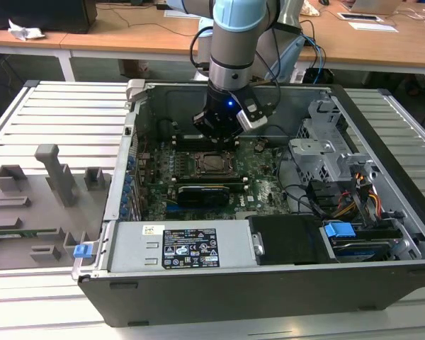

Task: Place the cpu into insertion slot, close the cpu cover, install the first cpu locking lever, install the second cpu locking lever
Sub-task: 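Install the first cpu locking lever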

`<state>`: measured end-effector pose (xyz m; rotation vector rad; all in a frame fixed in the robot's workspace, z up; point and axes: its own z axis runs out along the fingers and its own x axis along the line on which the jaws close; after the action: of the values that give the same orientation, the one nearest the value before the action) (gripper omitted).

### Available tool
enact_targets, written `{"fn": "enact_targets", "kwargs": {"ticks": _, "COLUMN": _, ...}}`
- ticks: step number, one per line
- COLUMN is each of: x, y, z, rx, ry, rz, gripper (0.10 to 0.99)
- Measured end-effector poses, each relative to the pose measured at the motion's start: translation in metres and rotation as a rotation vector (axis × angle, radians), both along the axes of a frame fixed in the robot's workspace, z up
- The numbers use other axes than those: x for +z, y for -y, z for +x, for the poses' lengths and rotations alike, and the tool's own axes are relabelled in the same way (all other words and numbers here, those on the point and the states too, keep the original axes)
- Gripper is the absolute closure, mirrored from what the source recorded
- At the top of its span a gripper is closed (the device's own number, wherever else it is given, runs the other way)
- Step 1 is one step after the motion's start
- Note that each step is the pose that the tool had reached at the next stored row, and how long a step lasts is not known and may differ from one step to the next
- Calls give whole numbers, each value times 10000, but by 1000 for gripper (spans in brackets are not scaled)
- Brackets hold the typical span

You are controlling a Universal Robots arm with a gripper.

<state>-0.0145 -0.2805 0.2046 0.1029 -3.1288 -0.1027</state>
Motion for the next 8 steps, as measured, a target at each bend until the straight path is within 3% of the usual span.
{"fn": "enact_targets", "kwargs": {"ticks": 8, "x": -13, "y": 0, "z": 0, "rx": -1, "ry": 0, "rz": -129, "gripper": 980}}
